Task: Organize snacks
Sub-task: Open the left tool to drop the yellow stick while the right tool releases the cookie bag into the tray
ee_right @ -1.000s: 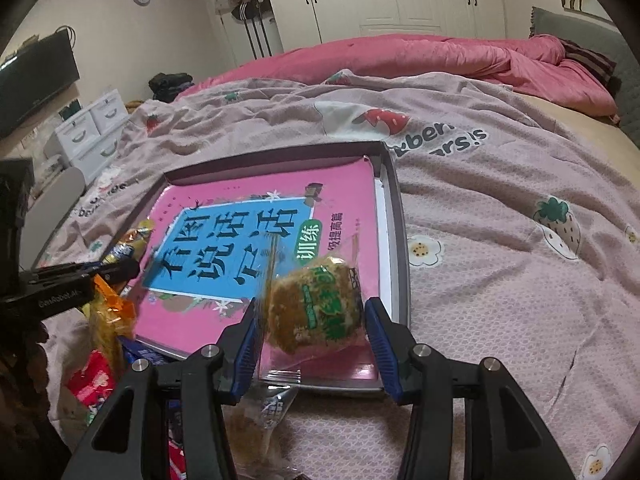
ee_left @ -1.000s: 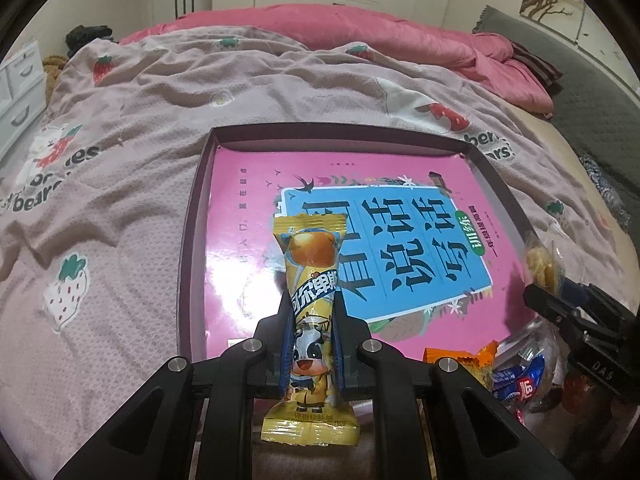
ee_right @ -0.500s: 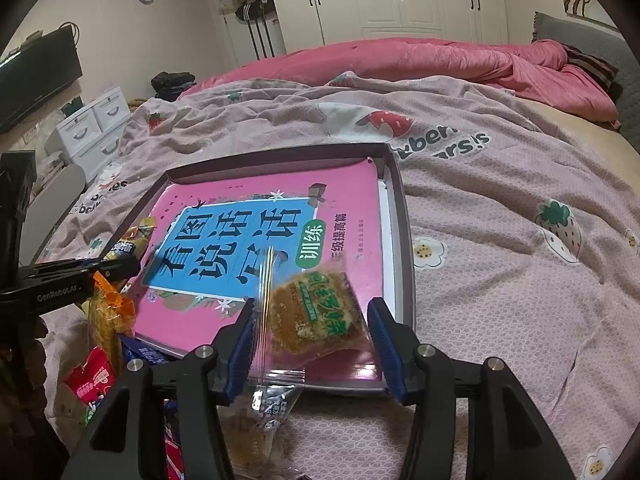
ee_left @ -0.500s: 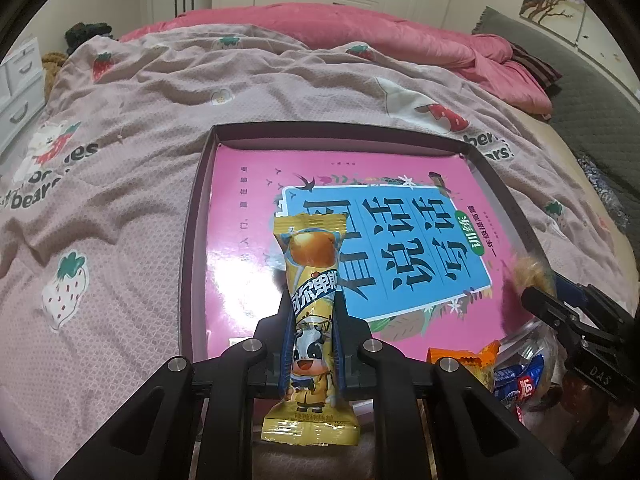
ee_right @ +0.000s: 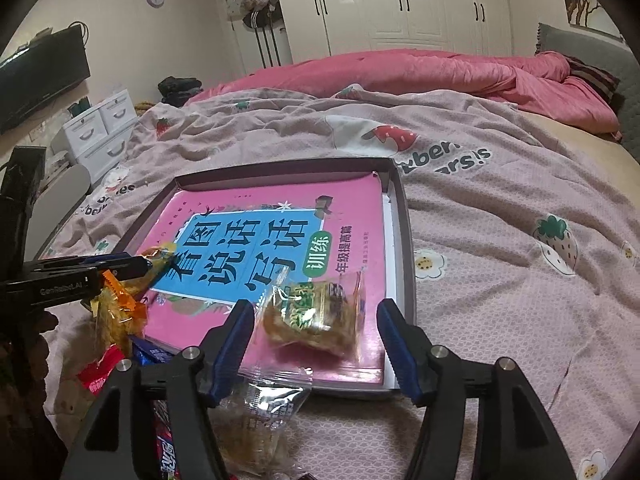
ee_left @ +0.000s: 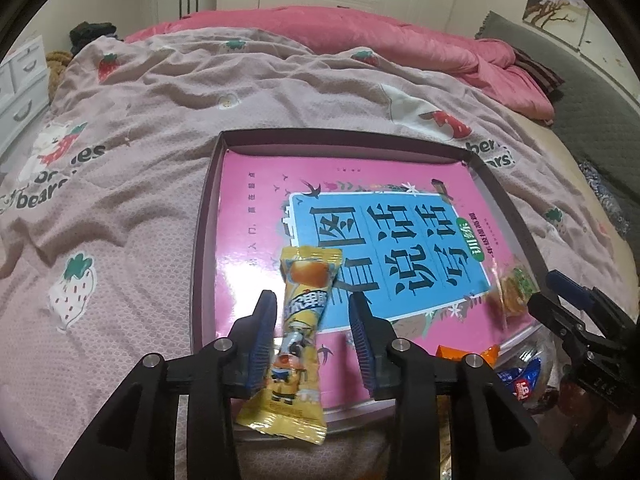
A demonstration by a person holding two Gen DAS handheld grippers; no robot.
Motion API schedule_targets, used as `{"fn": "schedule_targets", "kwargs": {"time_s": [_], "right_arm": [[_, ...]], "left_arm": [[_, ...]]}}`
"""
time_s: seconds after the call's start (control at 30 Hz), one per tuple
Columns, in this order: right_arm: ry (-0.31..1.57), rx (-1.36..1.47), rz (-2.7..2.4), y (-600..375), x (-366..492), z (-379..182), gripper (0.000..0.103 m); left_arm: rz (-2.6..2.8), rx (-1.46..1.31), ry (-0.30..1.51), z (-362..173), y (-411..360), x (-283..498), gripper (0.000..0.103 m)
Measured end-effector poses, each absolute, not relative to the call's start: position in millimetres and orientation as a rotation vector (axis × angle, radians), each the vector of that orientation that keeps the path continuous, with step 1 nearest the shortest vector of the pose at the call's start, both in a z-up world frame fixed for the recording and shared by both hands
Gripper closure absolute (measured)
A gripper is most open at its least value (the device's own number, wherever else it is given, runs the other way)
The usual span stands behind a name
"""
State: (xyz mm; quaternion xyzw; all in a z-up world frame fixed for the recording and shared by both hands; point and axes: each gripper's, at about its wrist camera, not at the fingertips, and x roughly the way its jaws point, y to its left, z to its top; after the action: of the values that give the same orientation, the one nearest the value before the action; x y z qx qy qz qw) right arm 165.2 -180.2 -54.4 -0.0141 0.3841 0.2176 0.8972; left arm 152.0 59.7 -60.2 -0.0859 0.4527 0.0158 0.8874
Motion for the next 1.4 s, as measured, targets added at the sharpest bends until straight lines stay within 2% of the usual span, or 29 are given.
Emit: {"fn": "schedule_targets", "kwargs": {"time_s": [0.1,0.17,0.23,0.47,0.6,1.1,1.4], "right_arm": [[0.786,-0.027,0.45,-181.2,164.5,-52.4,0.04],[0.779,-0.028,0.452,-181.7,163.8,-51.2,0.04],[0.776,-0.03,0.455,-182.0,162.8,-50.7,0.039],[0.756,-0.043,0.453,-180.8,159.5,-46.1,0.038],[0.736,-0.051,0.447,-181.7,156.5,-41.9,0.035],[0.682,-0.037,0.427,-193.2,143.4,-26.3,0.033],[0.683,-0.027,0.421,-197.6,141.2,-24.9,0.032]], "left_arm": [[0.035,-0.181,0.936,-57.6,59.9,150.3,0.062],[0.033,-0.185,0.929,-55.0,60.5,149.3,0.054],[0.026,-0.191,0.916,-50.8,61.4,147.4,0.051],[0.047,-0.192,0.891,-41.4,65.1,143.3,0.044],[0.066,-0.209,0.882,-35.6,69.4,139.9,0.043],[0.081,-0.206,0.841,-11.7,79.3,119.8,0.039],[0.097,-0.096,0.951,-40.5,72.1,117.3,0.039]]}}
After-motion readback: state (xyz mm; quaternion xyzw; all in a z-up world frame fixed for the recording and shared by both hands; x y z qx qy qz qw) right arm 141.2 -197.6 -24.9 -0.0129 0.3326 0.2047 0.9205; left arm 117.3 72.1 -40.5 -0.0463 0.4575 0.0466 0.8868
